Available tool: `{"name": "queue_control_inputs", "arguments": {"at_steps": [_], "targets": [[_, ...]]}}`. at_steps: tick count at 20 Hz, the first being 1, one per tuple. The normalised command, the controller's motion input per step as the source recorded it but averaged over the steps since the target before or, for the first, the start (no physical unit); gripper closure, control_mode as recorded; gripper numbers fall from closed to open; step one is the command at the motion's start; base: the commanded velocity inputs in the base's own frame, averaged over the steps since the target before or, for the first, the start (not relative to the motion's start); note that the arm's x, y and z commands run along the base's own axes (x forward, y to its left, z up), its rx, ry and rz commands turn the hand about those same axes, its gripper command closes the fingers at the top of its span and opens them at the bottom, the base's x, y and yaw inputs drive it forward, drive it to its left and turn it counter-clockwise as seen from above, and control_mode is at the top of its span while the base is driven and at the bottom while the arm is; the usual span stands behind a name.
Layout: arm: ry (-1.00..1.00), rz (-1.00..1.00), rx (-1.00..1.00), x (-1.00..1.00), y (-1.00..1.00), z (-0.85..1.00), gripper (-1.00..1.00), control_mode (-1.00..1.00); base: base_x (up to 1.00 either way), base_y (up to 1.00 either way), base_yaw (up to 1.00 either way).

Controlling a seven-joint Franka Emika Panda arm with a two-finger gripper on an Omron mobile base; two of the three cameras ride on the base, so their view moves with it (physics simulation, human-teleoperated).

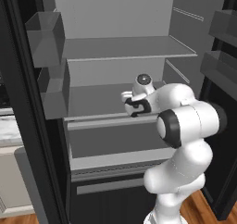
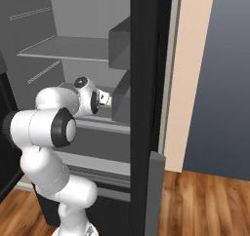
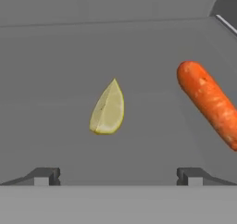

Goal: Gather the lemon wedge and carrot from the fridge and place them on a tray on the dining counter. Then gather the steak and fish from the fridge and place them on the other tray.

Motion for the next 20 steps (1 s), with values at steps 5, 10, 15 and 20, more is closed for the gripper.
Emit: {"name": "queue_control_inputs", "arguments": {"at_steps": [5, 10, 15, 20], "targets": [[0.00, 0.00, 0.00, 0.47, 0.04, -0.21, -1.00, -1.00, 0.00, 0.00, 0.00], [0.00, 0.00, 0.00, 0.52, 0.00, -0.04, -1.00, -1.00, 0.00, 0.00, 0.00], [0.00, 0.00, 0.00, 0.30, 0.00, -0.27, -1.00, -1.00, 0.00, 0.00, 0.00], [0.00, 0.00, 0.00, 0.09, -0.04, -0.15, -1.00, -1.00, 0.00, 0.00, 0.00]]}}
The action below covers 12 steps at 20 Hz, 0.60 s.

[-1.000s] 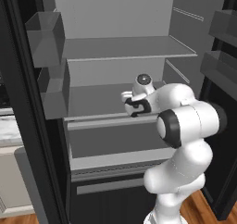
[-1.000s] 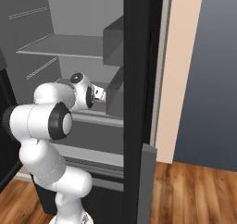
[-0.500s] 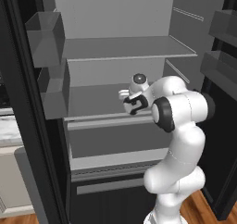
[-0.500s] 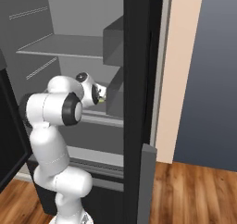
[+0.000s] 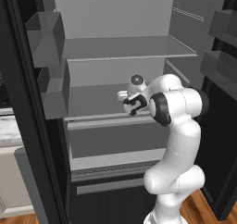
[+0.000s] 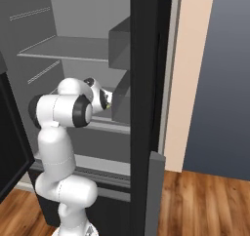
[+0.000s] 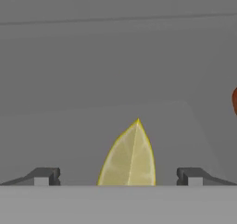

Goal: Gather the lemon wedge and carrot from the fridge and place them on a tray on the dining counter. Then gather the steak and fish from the fridge and place them on the other tray.

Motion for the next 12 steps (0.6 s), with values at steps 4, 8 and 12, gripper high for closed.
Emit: {"name": "queue_control_inputs", "arguments": {"at_steps": [4, 8, 12], "targets": [[0.00, 0.00, 0.00, 0.00, -0.08, -0.19, 1.00, -1.00, 0.00, 0.00, 0.00], [0.00, 0.00, 0.00, 0.00, -0.17, -0.17, 1.00, -1.00, 0.00, 0.00, 0.00], [0.00, 0.00, 0.00, 0.00, -0.07, -0.01, 1.00, -1.00, 0.00, 0.00, 0.00]]}}
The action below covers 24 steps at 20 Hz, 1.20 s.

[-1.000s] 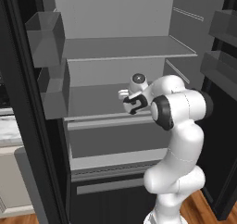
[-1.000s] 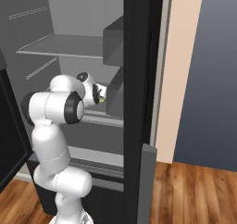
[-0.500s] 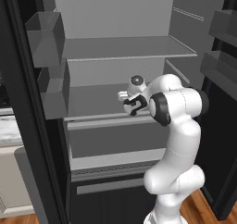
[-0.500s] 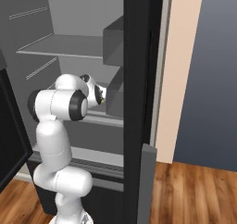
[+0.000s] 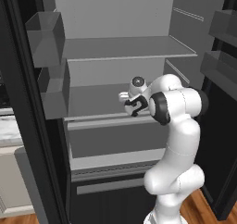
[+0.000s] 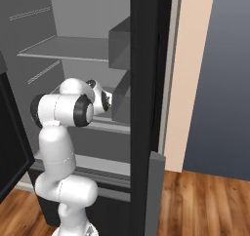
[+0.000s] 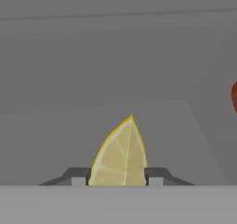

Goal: Gather the lemon wedge and carrot from the fridge and place them on a tray on the dining counter. Then gather the steak and fish from the fridge and place them on the other tray.

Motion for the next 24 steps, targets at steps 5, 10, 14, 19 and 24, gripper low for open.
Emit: {"name": "queue_control_inputs", "arguments": {"at_steps": [5, 10, 14, 19, 24], "targets": [[-0.05, 0.00, 0.05, -0.61, -0.15, 0.22, 1.00, -1.00, 0.00, 0.00, 0.00], [-0.17, 0.03, 0.00, -1.00, 0.00, 0.78, 1.00, -1.00, 0.00, 0.00, 0.00], [-0.08, 0.00, -0.04, -1.00, 0.05, 1.00, 1.00, -1.00, 0.00, 0.00, 0.00], [0.05, 0.00, -0.09, -1.00, 0.17, 1.00, 1.00, -1.00, 0.00, 0.00, 0.00], [0.10, 0.00, -0.04, -1.00, 0.09, 1.00, 1.00, -1.00, 0.00, 0.00, 0.00]]}}
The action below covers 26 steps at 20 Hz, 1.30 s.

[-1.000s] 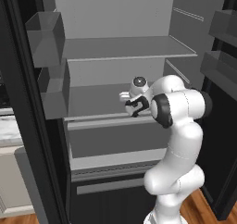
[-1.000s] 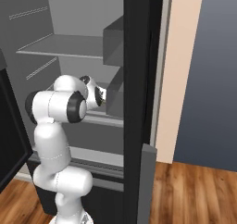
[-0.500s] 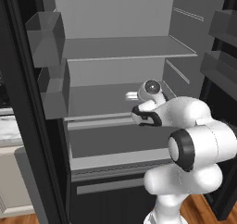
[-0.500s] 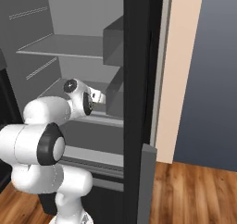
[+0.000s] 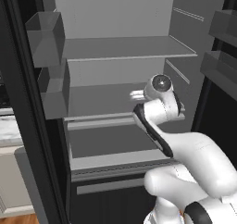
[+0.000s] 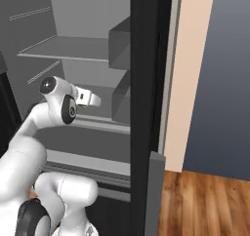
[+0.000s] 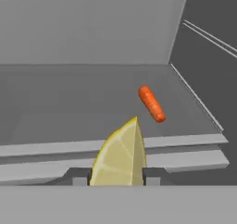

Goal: Gather the lemon wedge and carrot from the fridge and place them on a tray on the dining counter. Then gather the steak and fish from the fridge and place them on the other tray.

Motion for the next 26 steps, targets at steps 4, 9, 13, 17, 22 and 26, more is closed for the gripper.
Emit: {"name": "queue_control_inputs", "arguments": {"at_steps": [4, 9, 13, 17, 22, 26], "targets": [[0.04, 0.01, -0.01, -1.00, 0.00, 1.00, 1.00, -1.00, 0.00, 0.00, 0.00], [0.00, 0.02, -0.06, -1.00, 0.02, 1.00, 1.00, -1.00, 0.00, 0.00, 0.00], [0.00, 0.03, -0.07, -1.00, 0.05, 1.00, 1.00, -1.00, 0.00, 0.00, 0.00], [0.00, 0.04, -0.03, -1.00, 0.04, 0.99, 1.00, -1.00, 0.00, 0.00, 0.00], [0.00, 0.00, 0.00, -1.00, 0.00, 0.70, 1.00, -1.00, 0.00, 0.00, 0.00], [0.00, 0.04, 0.00, -0.59, 0.13, -0.06, 1.00, -1.00, 0.00, 0.00, 0.00]]}}
